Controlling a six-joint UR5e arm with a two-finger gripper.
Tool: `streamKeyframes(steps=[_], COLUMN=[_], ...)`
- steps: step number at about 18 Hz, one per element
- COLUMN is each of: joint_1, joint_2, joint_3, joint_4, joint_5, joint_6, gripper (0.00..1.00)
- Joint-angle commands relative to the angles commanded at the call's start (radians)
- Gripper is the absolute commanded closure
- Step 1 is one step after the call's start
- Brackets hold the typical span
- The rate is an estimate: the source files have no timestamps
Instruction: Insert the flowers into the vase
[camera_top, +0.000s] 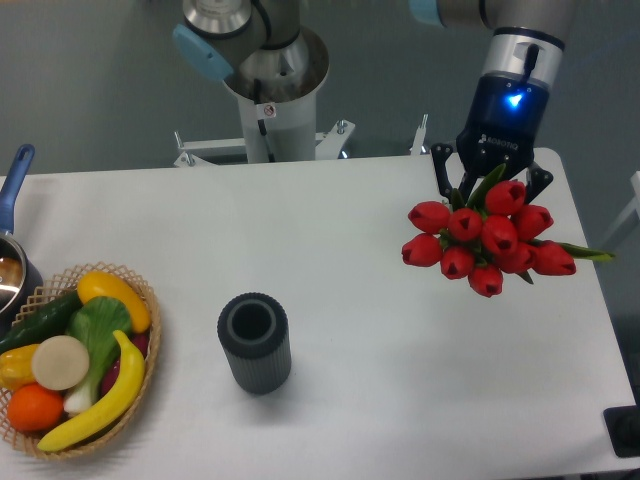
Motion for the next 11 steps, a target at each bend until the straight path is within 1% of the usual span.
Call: streamKeyframes(steps=[6, 11], joint_1=[0.002, 0.002], joint_2=[-0.002, 0.000], joint_3=[0.000, 0.000], joint_4=[0.000, 0.000], joint_5=[-0.031, -0.032], joint_6=[-0.005, -0.005], gripper=[0.67, 0.67])
